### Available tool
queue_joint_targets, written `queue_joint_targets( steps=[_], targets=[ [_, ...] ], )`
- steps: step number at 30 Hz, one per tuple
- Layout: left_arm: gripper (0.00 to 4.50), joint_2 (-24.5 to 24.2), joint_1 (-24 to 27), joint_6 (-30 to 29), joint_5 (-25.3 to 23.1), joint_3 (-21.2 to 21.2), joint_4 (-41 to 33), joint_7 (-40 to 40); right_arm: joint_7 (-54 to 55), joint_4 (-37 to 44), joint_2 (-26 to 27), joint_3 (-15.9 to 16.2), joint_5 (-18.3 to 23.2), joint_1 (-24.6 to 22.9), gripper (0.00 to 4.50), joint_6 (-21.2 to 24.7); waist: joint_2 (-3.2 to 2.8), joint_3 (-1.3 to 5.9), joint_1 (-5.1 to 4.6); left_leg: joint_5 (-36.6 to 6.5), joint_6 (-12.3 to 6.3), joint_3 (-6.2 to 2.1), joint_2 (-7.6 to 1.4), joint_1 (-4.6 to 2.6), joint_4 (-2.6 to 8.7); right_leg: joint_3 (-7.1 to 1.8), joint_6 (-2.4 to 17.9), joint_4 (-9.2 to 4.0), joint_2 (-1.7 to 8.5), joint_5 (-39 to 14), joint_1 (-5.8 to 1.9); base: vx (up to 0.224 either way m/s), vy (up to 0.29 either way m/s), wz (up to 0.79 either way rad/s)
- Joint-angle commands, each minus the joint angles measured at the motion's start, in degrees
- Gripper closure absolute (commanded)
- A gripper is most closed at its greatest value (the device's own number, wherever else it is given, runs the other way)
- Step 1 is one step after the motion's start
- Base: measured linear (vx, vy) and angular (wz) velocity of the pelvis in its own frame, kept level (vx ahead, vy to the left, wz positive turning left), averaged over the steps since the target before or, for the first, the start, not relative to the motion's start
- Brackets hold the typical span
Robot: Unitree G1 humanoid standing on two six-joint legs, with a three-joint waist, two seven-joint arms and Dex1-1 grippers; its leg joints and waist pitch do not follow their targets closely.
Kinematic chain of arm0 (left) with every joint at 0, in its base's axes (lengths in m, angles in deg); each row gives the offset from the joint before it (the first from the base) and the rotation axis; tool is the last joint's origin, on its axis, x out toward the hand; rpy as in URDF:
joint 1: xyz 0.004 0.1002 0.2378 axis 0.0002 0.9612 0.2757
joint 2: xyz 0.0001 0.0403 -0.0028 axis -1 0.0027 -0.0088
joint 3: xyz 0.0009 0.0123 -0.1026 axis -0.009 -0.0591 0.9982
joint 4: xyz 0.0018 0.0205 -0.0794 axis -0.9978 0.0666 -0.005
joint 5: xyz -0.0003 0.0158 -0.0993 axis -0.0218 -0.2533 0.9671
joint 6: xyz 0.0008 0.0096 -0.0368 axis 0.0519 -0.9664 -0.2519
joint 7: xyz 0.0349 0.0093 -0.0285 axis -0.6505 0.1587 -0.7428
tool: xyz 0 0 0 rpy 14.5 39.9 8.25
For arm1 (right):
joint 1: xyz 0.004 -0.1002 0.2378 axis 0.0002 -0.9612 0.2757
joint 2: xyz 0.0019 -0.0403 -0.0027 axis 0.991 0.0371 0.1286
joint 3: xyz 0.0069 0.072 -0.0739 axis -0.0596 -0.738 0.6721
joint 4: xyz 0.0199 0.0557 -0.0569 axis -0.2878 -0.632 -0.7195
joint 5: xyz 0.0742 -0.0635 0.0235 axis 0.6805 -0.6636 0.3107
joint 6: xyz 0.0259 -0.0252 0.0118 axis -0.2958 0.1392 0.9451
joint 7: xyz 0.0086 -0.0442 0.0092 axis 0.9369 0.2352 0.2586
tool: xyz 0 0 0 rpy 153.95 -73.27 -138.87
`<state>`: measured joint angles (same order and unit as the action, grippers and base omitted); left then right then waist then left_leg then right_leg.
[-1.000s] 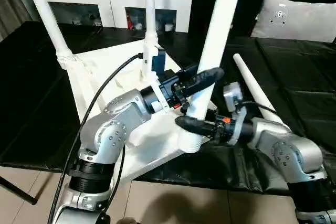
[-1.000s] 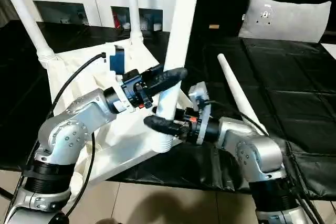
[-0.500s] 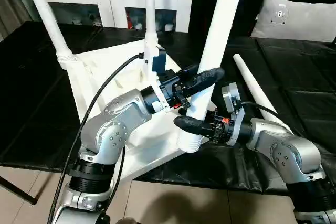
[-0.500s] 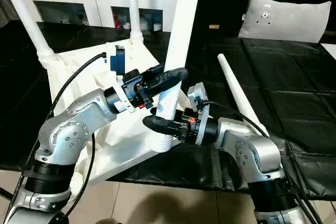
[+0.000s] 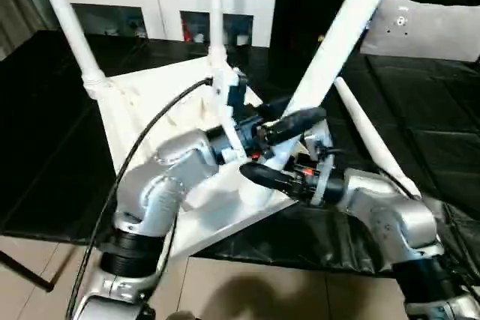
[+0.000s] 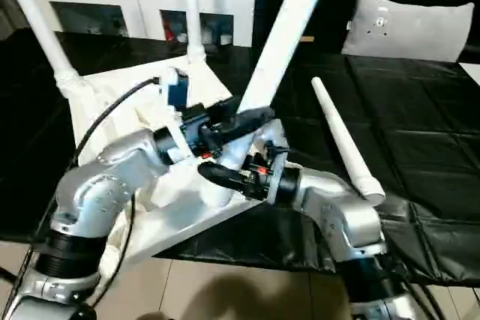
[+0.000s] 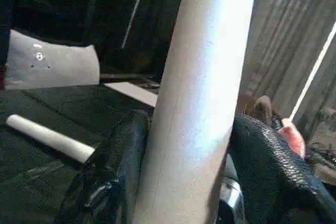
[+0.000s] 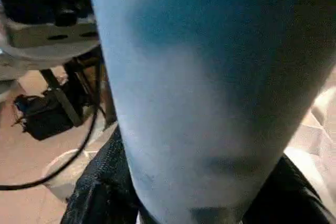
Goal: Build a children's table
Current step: Pick table leg
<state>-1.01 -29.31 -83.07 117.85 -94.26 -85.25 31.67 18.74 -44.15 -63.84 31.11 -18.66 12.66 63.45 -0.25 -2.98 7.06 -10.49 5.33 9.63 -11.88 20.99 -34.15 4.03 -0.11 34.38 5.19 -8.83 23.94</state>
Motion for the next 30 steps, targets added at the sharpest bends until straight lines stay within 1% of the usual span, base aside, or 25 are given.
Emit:
queue_joint_targets(
  steps=[1, 2, 3, 5, 6, 8, 9, 10, 11, 12, 13, 14, 15, 16, 17, 18, 20, 21, 22, 24, 26, 27, 28, 29, 30],
  targets=[
    [1.52, 1.94, -0.7, -0.98, 0.76, -7.26, -3.33, 2.54, 4.01, -2.07, 0.48, -0.65, -1.73, 2.0, 2.59, -0.02, 0.82, 4.02, 0.05, -9.68, -0.71, 0.27, -0.49, 0.15, 3.91, -1.87, 7.1, -4.09, 2.17, -18.14, -3.57, 0.0, 0.0, 0.0],
    [1.52, 2.13, -0.8, -0.86, 0.69, -7.62, -3.34, 2.55, 4.22, -2.26, 0.71, -0.58, -1.92, 2.05, 2.59, -0.23, 0.64, 4.02, 0.1, -9.75, -0.74, 0.27, -0.44, 0.17, 3.87, -1.87, 7.1, -4.06, 2.17, -18.07, -3.56, 0.0, 0.0, 0.0],
    [1.21, 2.32, -0.87, -0.36, 0.42, -7.36, -3.21, 2.34, 4.17, -2.44, 0.79, -0.79, -1.89, 2.06, 2.59, -0.29, 0.75, 4.09, 0.02, -9.66, -0.82, 0.29, -0.38, 0.18, 3.84, -1.85, 7.2, -4.03, 2.12, -17.71, -3.61, 0.0, 0.0, 0.0],
    [1.13, 2.56, -0.92, 0.18, 0.05, -7.02, -3.05, 2.09, 4.14, -2.74, 0.88, -1.01, -1.95, 2.07, 2.59, -0.5, 0.59, 4.03, -0.04, -9.72, -0.91, 0.25, -0.41, 0.26, 3.89, -1.83, 7.36, -4.01, 2.07, -17.37, -3.64, 0.0, 0.0, 0.0],
    [1.12, 2.92, -0.97, 0.12, 0.34, -6.28, -2.61, 1.7, 4.71, -3.04, 1.05, -1.62, -1.99, 2.13, 2.59, -0.72, 0.26, 4.06, -0.08, -9.84, -0.93, 0.2, -0.4, 0.19, 3.87, -1.84, 7.69, -3.93, 2.07, -16.94, -3.6, 0.0, 0.0, 0.0],
    [1.12, 3.4, -1.0, 0.29, 0.83, -4.95, -2.06, 1.29, 4.92, -2.9, 0.93, -2.38, -1.78, 1.93, 2.59, -0.68, 0.58, 4.08, -0.26, -10.03, -0.97, 0.27, -0.39, 0.21, 3.85, -1.8, 7.88, -4.01, 2.01, -16.6, -3.64, 0.0, 0.0, 0.0],
    [1.12, 4.15, -0.81, 0.39, 2.19, -2.18, -1.6, 0.74, 6.16, -2.42, 0.83, -3.99, -1.5, 1.21, 2.59, -0.94, 0.84, 3.98, -0.38, -10.28, -1.13, 0.33, -0.36, 0.25, 3.86, -1.78, 7.99, -4.08, 1.99, -17.11, -3.67, 0.0, 0.0, 0.0],
    [1.12, 4.15, -0.81, 0.39, 2.19, -2.18, -1.6, 0.74, 6.16, -2.42, 0.83, -3.99, -1.5, 1.21, 2.59, -0.94, 0.77, 3.97, -0.33, -10.25, -1.13, 0.34, -0.32, 0.24, 3.85, -1.78, 8.01, -4.11, 2.05, -17.49, -3.68, 0.0, 0.0, 0.0],
    [1.12, 4.38, -0.6, 0.38, 2.96, -0.97, -1.75, 0.6, 6.69, -2.15, 0.71, -4.57, -1.55, 0.77, 2.59, -1.4, 0.75, 4.0, -0.3, -10.41, -1.17, 0.28, -0.39, 0.22, 3.87, -1.77, 7.86, -4.14, 2.09, -18.03, -3.68, 0.0, 0.0, 0.0],
    [1.12, 4.25, -0.2, 1.01, 3.17, 0.23, -1.82, 0.32, 7.28, -1.63, 0.64, -5.39, -1.57, 0.05, 2.59, -2.14, 0.98, 4.0, -0.35, -10.28, -1.25, 0.32, -0.35, 0.27, 3.85, -1.79, 7.64, -4.17, 2.09, -18.25, -3.67, 0.0, 0.0, 0.0],
    [1.12, 4.13, 0.08, 1.53, 3.2, 0.96, -1.86, 0.13, 7.6, -1.25, 0.6, -5.93, -1.6, -0.43, 2.59, -2.63, 0.78, 3.97, -0.28, -10.28, -1.23, 0.31, -0.36, 0.19, 3.87, -1.81, 7.66, -4.18, 2.11, -18.5, -3.58, 0.0, 0.0, 0.0],
    [1.12, 3.81, 0.38, 1.92, 3.05, 1.42, -1.88, 0.01, 8.47, -0.67, 0.73, -6.58, -1.75, -0.99, 2.59, -3.1, 0.29, 4.0, -0.21, -10.36, -0.97, 0.27, -0.36, 0.09, 3.88, -1.81, 7.79, -4.16, 2.11, -18.7, -3.5, 0.0, 0.0, 0.0],
    [1.12, 3.27, 0.77, 2.47, 2.45, 1.67, -1.79, -0.07, 9.34, 0.07, 0.54, -7.14, -1.96, -1.69, 2.59, -3.17, 0.57, 4.0, -0.26, -10.23, -0.95, 0.32, -0.37, 0.09, 3.86, -1.83, 7.69, -4.3, 2.03, -18.2, -3.47, 0.0, 0.0, 0.0],
    [1.12, 2.42, 1.58, 3.48, 1.45, 1.56, -2.02, 0.33, 10.17, 1.47, -0.08, -7.65, -2.27, -2.98, 2.59, -3.09, 0.25, 4.03, -0.18, -10.18, -0.86, 0.27, -0.39, 0.03, 3.89, -1.83, 7.69, -4.21, 1.98, -17.91, -3.46, 0.0, 0.0, 0.0],
    [1.12, 1.94, 2.23, 3.22, 1.73, 1.67, -2.3, 0.86, 11.2, 2.67, -0.2, -8.7, -2.06, -4.08, 2.59, -3.16, 0.44, 4.01, -0.18, -10.19, -0.97, 0.32, -0.38, 0.08, 3.88, -1.82, 7.45, -4.22, 1.87, -17.38, -3.55, 0.0, 0.0, 0.0],
    [1.12, 1.88, 2.32, 3.17, 1.79, 1.69, -2.35, 0.94, 11.34, 2.84, -0.2, -8.84, -2.03, -4.23, 2.59, -3.17, 0.54, 4.05, -0.2, -9.98, -1.05, 0.31, -0.33, 0.15, 3.93, -1.82, 7.22, -4.13, 1.89, -17.06, -3.65, 0.0, 0.0, 0.0],
    [1.12, 1.21, 3.07, 4.25, -0.29, 1.11, -2.65, 0.95, 13.29, 4.87, -0.62, -10.07, -1.69, -5.48, 2.59, -1.1, 0.52, 4.01, -0.39, -10.31, -1.17, 0.28, -0.28, 0.17, 3.95, -1.77, 6.84, -4.23, 1.81, -17.56, -3.62, 0.0, 0.0, 0.0],
    [1.12, 1.21, 3.07, 4.25, -0.29, 1.11, -2.65, 0.95, 13.29, 4.87, -0.62, -10.07, -1.69, -5.48, 2.59, -1.1, 0.54, 3.96, -0.57, -10.9, -1.07, 0.27, -0.3, 0.22, 4.05, -1.71, 6.33, -4.38, 1.82, -18.71, -3.64, 0.0, 0.0, 0.0],
    [1.12, 0.33, 3.66, 4.33, -1.7, 0.23, -2.69, 1.12, 14.13, 6.05, -1.05, -10.46, -1.94, -6.31, 2.59, -0.42, 0.25, 3.93, -0.63, -11.34, -0.91, 0.27, -0.27, 0.17, 4.03, -1.7, 6.21, -4.45, 1.86, -19.43, -3.58, 0.0, 0.0, 0.0],
    [1.12, -2.92, 4.63, 4.57, -6.87, -3.36, -1.47, 0.51, 17.29, 7.31, -1.76, -11.73, -3.56, -7.36, 2.59, 0.18, -0.01, 3.7, -0.79, -12.97, -0.69, 0.21, -0.21, -0.04, 4.14, -1.7, 4.39, -4.95, 1.77, -22.83, -3.32, 0.0, 0.0, 0.0],
    [1.12, -5.78, 5.05, 5.4, -11.31, -6.68, -0.1, -0.06, 19.92, 7.46, -1.91, -12.95, -4.58, -7.53, 2.59, 0.27, 0.19, 3.72, -1.04, -13.2, -0.38, 0.19, -0.11, -0.03, 4.25, -1.68, 2.79, -5.1, 1.63, -24.39, -3.2, 0.0, 0.0, 0.0],
    [1.12, -8.01, 5.19, 6.21, -14.6, -9.52, 0.78, 0.27, 21.63, 7.56, -2.1, -13.47, -5.44, -7.63, 2.59, 0.45, 0.02, 3.76, -1.1, -13.34, -0.13, 0.21, -0.05, -0.15, 4.25, -1.69, 2.03, -5.23, 1.58, -25.29, -3.07, 0.0, 0.0, 0.0],
    [1.12, -8.55, 5.22, 6.4, -15.39, -10.2, 0.99, 0.35, 22.04, 7.58, -2.14, -13.59, -5.64, -7.66, 2.59, 0.49, 0.03, 3.81, -0.91, -13.21, -0.01, -0.03, -0.04, -0.19, 4.31, -1.61, 1.39, -5.32, 1.61, -25.66, -3.01, 0.0, 0.0, 0.0],
    [1.12, -10.72, 5.35, 6.83, -18.43, -13.09, 1.79, 0.82, 23.54, 7.77, -2.22, -14.03, -6.15, -7.84, 2.59, 1.13, -0.01, 3.85, -0.99, -13.18, 0.11, -0.05, -0.02, -0.23, 4.34, -1.63, 1.0, -5.2, 1.54, -25.5, -2.94, 0.0, 0.0, 0.0],
    [1.12, -12.23, 5.49, 5.53, -19.94, -15.3, 2.37, 0.99, 24.82, 7.97, -2.38, -14.12, -6.88, -8.17, 2.59, 1.83, -0.03, 3.88, -1.13, -13.11, 0.24, 0.06, -0.08, -0.16, 4.33, -1.71, 1.12, -5.08, 1.53, -25.11, -2.96, 0.0, 0.0, 0.0]
  ],
)
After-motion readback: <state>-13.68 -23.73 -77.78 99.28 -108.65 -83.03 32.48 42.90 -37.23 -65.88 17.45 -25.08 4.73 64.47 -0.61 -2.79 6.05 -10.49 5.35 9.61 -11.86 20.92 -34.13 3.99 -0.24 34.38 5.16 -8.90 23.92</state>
